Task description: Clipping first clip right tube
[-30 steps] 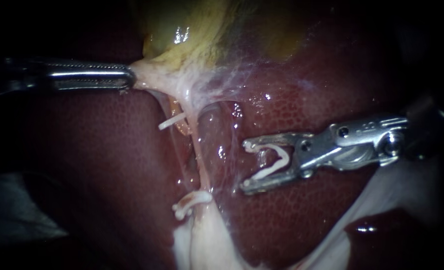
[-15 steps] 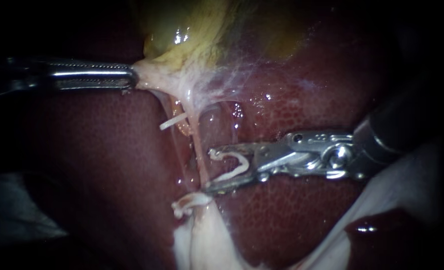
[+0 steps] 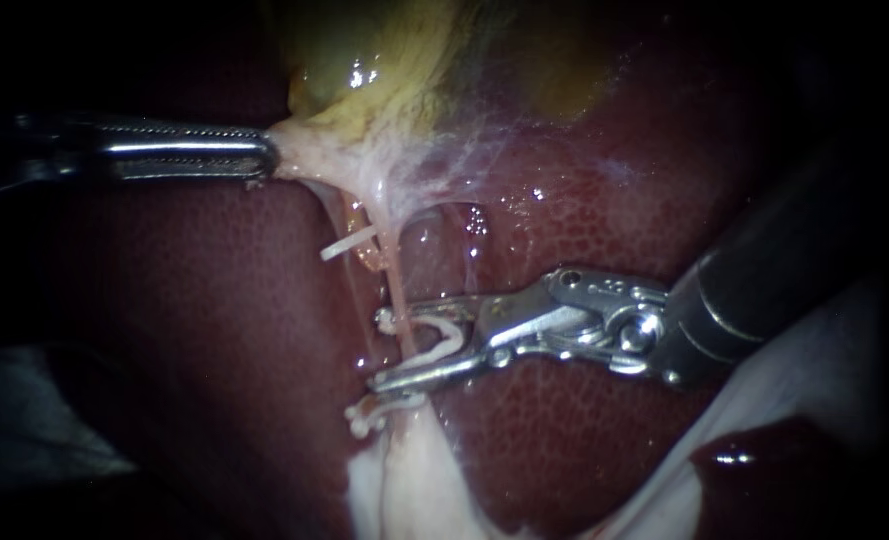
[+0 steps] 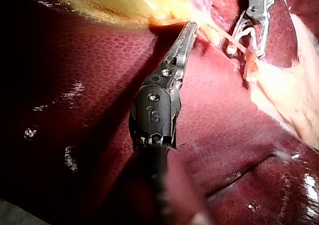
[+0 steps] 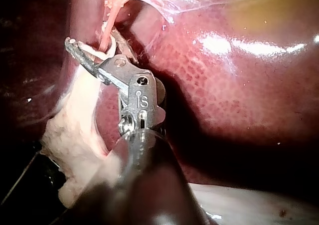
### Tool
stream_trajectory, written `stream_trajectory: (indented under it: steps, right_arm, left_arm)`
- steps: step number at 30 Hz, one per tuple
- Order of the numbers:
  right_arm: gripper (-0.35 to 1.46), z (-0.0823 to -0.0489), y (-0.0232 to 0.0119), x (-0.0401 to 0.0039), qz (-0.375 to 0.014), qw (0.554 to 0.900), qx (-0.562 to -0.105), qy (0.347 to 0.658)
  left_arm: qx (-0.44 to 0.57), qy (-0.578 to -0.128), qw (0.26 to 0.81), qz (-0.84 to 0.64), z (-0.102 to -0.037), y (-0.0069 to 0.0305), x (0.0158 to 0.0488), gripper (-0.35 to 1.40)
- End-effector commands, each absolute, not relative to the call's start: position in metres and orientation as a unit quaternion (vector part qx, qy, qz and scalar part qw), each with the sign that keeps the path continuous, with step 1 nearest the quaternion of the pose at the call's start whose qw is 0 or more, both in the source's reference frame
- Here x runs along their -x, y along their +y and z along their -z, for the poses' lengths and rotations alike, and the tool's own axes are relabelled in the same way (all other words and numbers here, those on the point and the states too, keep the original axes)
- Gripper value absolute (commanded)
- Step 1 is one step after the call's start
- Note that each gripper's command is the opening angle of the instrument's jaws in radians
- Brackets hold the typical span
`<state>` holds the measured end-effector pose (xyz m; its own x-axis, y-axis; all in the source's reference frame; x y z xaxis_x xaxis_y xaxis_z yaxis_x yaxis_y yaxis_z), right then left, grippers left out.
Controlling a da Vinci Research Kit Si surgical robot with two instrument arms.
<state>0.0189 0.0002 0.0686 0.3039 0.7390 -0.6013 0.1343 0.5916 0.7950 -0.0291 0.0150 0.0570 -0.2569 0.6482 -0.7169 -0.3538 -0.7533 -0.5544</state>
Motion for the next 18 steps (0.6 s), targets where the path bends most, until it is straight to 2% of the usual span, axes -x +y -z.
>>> stream_trajectory:
  steps: [1, 5, 14, 18]
  right_arm:
    - [0.5, -0.0684, 0.0001, -0.0189, -0.219, 0.698, -0.401, 0.551]
    - [0.49, -0.0676, -0.0005, -0.0192, -0.224, 0.684, -0.415, 0.557]
    - [0.45, -0.066, -0.0015, -0.0197, -0.189, 0.668, -0.456, 0.557]
    - [0.42, -0.0657, -0.0016, -0.0198, -0.189, 0.667, -0.457, 0.557]
  left_arm:
    - [0.518, -0.142, 0.322, -0.78, -0.057, 0.015, 0.0291, -0.35]
    - [0.518, -0.142, 0.322, -0.78, -0.057, 0.015, 0.0291, -0.35]
    - [0.518, -0.142, 0.322, -0.78, -0.057, 0.015, 0.0291, -0.35]
    - [0.518, -0.142, 0.322, -0.78, -0.057, 0.015, 0.0291, -0.35]
